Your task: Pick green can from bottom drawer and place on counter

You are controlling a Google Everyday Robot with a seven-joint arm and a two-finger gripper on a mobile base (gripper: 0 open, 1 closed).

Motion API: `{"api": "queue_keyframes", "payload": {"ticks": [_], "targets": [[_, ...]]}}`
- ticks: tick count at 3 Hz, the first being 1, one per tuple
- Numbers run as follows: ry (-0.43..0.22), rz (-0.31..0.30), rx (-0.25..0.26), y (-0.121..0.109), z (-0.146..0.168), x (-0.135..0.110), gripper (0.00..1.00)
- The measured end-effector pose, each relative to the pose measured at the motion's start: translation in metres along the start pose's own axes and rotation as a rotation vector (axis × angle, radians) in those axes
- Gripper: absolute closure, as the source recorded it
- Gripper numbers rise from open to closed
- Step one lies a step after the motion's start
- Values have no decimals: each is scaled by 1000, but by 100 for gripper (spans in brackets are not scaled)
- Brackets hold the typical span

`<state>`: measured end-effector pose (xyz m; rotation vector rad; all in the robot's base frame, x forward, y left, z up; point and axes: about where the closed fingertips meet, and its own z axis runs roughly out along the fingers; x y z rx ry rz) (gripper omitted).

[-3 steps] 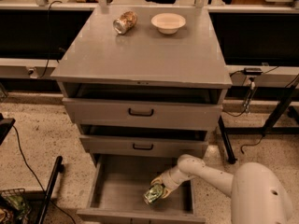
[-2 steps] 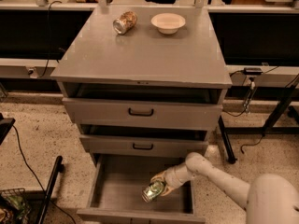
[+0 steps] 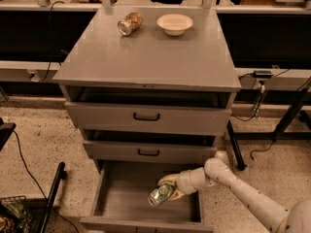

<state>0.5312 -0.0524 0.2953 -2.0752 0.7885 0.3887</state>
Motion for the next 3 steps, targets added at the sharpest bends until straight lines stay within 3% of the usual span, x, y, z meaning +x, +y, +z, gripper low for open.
{"api": "queue_keyframes", "payload": {"ticks": [2,3], "targets": [[4,-33,92,-21,-39,-22,100],[71,-44,153,-40,-84,-34,100]]}}
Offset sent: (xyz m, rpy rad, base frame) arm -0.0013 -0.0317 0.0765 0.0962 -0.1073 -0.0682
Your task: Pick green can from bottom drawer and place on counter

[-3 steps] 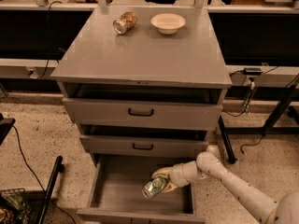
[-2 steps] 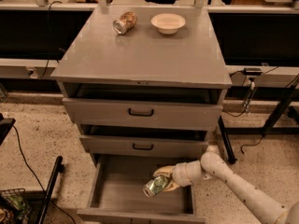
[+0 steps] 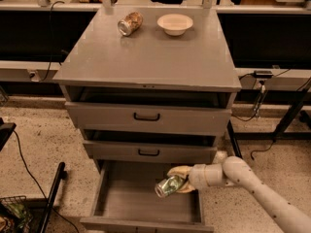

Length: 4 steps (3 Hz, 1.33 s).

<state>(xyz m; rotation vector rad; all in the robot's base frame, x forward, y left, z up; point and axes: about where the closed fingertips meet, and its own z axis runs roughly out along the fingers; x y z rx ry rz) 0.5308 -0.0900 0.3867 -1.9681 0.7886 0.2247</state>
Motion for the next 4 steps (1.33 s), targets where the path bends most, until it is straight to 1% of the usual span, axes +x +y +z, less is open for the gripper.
{"api": "queue_keyframes", "payload": {"ticks": [1,2,3,4], "targets": [[66,-15,45,-28,-51,-6,100],[149,-35,71,-56,-99,-16,100],[183,-71,110,-91,-151,-24,100],[194,-145,119,-132,-193,-48,100]]}}
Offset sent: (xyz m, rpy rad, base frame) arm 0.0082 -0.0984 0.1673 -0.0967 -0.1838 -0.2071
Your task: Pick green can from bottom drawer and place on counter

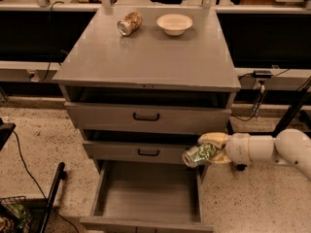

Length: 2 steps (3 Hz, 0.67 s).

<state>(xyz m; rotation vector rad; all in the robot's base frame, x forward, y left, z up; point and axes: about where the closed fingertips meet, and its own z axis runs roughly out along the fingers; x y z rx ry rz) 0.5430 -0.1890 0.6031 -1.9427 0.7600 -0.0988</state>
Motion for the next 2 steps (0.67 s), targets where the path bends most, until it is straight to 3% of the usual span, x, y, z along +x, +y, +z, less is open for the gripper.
{"api": "queue_keyframes", "payload": {"ticks": [1,2], "targets": [[37,-38,-9,-55,-39,-2,100],[132,-30,-15,-114,-83,3,100]]}}
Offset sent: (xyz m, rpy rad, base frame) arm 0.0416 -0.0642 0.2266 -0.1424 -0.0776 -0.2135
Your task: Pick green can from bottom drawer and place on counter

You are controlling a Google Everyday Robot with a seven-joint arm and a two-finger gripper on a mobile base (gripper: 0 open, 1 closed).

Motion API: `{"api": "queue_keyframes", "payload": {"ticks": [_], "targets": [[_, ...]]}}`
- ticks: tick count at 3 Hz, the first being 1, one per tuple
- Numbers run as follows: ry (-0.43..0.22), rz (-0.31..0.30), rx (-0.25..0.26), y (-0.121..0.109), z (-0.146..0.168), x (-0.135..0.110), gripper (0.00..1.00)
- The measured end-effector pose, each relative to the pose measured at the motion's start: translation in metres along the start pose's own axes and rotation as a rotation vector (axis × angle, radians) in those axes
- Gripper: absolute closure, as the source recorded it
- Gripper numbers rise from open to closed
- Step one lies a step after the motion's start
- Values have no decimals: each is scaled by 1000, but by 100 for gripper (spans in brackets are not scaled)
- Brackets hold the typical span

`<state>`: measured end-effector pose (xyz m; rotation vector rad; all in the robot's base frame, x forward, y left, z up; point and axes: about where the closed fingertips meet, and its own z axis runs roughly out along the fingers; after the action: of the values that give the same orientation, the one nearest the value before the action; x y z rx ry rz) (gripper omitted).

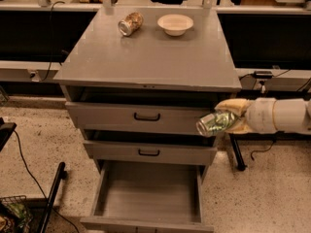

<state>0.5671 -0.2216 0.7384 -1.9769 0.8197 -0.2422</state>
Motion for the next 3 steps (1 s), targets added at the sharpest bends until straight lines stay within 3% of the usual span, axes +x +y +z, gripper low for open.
{"api": "queue_keyframes", "payload": {"ticks": [1,2,3], "targets": [[108,43,-2,-47,-38,17,100],[192,64,-40,-96,-48,26,100],[222,72,-61,-125,-39,29,100]]}}
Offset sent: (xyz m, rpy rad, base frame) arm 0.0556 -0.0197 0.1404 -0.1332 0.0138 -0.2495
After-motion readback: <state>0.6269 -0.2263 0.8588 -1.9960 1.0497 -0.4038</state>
